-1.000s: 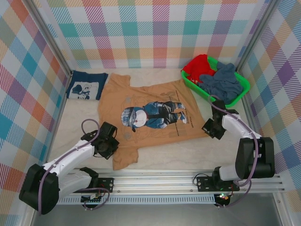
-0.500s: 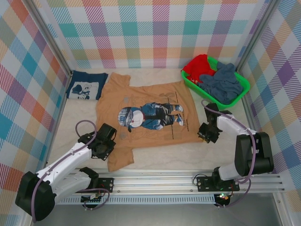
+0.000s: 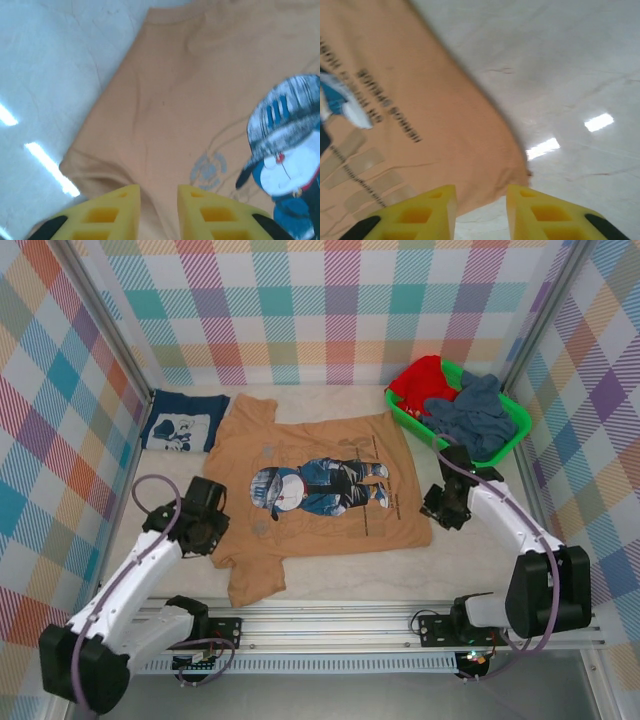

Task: Fold and stack the t-shirts

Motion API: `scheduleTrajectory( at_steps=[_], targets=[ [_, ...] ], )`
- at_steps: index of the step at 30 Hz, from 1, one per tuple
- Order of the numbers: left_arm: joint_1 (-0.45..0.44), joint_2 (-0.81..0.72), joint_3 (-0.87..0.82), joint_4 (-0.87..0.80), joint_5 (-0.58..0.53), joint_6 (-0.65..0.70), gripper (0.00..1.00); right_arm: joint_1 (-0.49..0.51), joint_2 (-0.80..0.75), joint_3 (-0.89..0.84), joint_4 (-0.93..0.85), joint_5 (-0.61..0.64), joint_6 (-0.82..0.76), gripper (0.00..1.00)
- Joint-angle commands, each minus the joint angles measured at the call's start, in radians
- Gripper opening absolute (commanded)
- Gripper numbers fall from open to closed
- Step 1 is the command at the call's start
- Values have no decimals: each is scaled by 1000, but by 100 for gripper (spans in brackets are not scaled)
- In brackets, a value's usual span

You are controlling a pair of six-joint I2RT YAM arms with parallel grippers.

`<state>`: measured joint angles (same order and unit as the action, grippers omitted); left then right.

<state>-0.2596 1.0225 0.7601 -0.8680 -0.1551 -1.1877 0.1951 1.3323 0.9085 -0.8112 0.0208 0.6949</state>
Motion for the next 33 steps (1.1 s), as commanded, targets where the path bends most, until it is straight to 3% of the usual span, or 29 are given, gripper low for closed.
scheduleTrajectory(
  at_steps=[1, 4, 8, 17, 23, 25, 28, 29, 33],
  targets=[
    [67, 166, 14, 54, 115, 163, 23, 44, 58, 2, 49, -87, -31, 29],
    [85, 270, -10, 149, 157, 169, 22, 44, 105, -43, 134, -161, -14, 26],
    [131, 391, 13, 207, 122, 194, 20, 45, 187, -35, 175, -174, -31, 24],
    [288, 675, 158, 248, 79, 350, 18, 56, 334, 16, 212, -198, -31, 31],
    [337, 785, 298, 226, 88, 411, 18, 104, 412, 103, 192, -214, -34, 33],
    [335, 777, 325, 200, 94, 414, 20, 104, 403, 113, 179, -186, -27, 34],
    [310, 655, 340, 137, 41, 431, 44, 104, 320, 110, 159, -147, -27, 41],
    [290, 595, 343, 108, 16, 439, 47, 104, 280, 104, 147, -132, -30, 44],
    [177, 361, 262, -45, 8, 364, 51, 101, 145, 76, 60, -81, -26, 51]
  ],
)
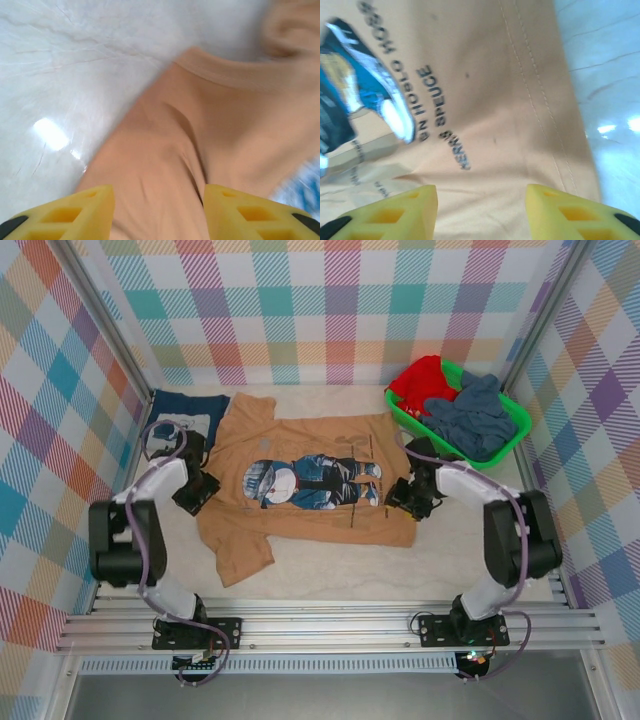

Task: Fold and stack the t-shirts

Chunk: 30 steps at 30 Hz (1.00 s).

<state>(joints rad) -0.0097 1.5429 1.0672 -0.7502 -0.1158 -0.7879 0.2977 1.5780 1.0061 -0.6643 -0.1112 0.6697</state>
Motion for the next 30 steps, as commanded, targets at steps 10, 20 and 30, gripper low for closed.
scheduleTrajectory(
  at_steps=[10, 20, 30],
  targets=[
    [-386, -564, -473, -310, 55, -406, 45, -51, -240, -243, -84, -33, 67, 50],
    [-394, -455, -576, -68, 121, -381, 38, -89, -185, -265, -46, -101, 69, 49],
    [-411, -442, -582, -8, 89, -387, 0, -95, -147, -276, -52, -109, 93, 38]
  ],
)
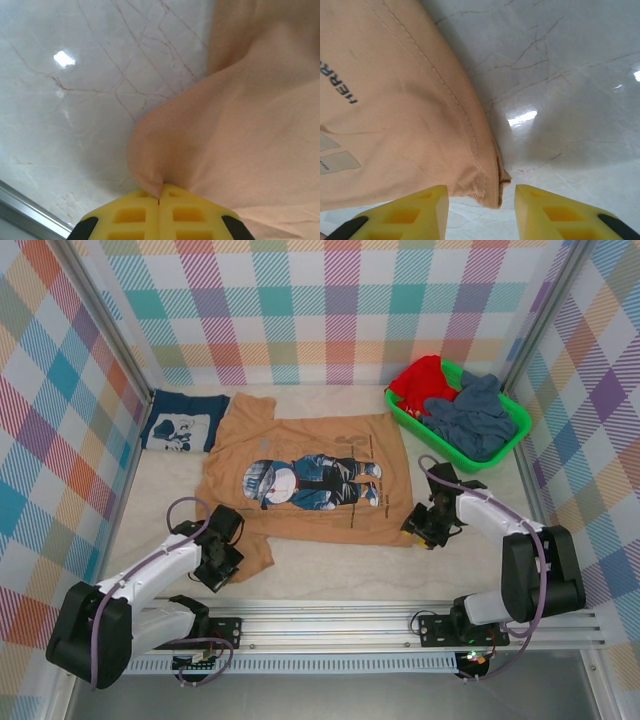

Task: Fold and stack the t-shirts

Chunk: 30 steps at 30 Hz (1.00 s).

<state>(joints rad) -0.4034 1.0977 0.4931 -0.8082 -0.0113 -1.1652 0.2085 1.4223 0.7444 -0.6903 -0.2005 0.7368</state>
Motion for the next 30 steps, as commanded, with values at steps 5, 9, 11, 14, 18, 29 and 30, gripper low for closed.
scheduleTrajectory(
  at_steps=[5, 9, 11, 14, 18, 29, 30],
  targets=[
    [-24, -71, 22, -28, -15, -15, 0, -4, -75, -54, -80, 27, 46, 40],
    [-34, -134, 26, -76, -2, -28, 0, -4, -39, -66, -12, -6, 55, 34],
    [-34, -146, 30, -87, -1, -28, 0, -4, -4, -56, 18, 1, 65, 31],
    [-35, -144, 32, -88, 2, -28, 0, -5, 36, -27, 46, 6, 57, 28],
    [-37, -148, 36, -92, 0, -28, 0, -4, 65, -13, 58, -3, 60, 27],
    [-42, -225, 109, -172, -49, 0, 0, 20, 42, 4, 75, 47, 75, 0],
    [-44, -237, 129, -193, -63, 4, 0, 23, 25, 21, 47, 60, 62, 0]
  ],
)
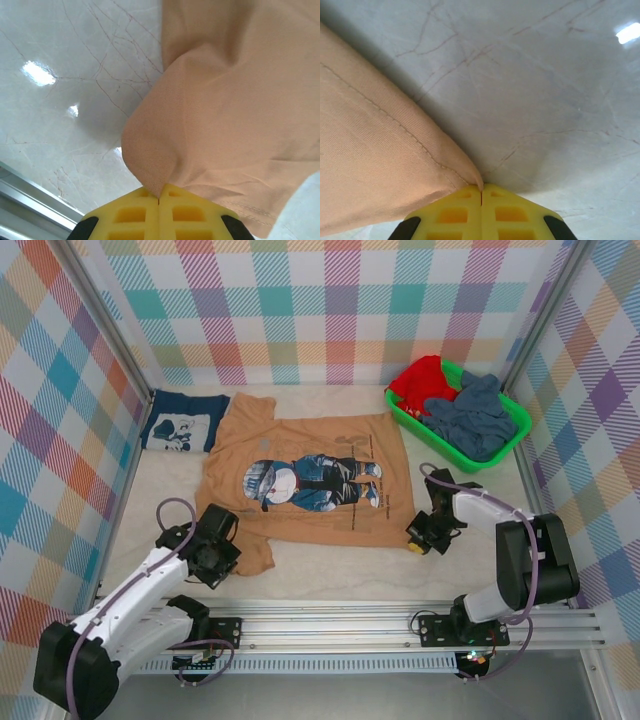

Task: Fold and stack the t-shirts

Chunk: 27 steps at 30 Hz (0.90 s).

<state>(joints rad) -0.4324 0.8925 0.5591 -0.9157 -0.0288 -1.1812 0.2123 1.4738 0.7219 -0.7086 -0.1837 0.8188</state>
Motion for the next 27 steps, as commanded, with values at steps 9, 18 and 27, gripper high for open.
scheduleTrajectory(
  at_steps=[9, 18, 27],
  targets=[
    [-61, -139, 137, -222, -41, -33, 0, 42, -129, 100, -115, 68, -78, 0],
    [-124, -257, 159, -351, -38, -75, 0, 50, -286, 30, -242, 72, -78, 0],
    [-205, -276, 192, -392, -53, -98, 0, 53, -403, -9, -331, 84, -64, 0]
  ],
)
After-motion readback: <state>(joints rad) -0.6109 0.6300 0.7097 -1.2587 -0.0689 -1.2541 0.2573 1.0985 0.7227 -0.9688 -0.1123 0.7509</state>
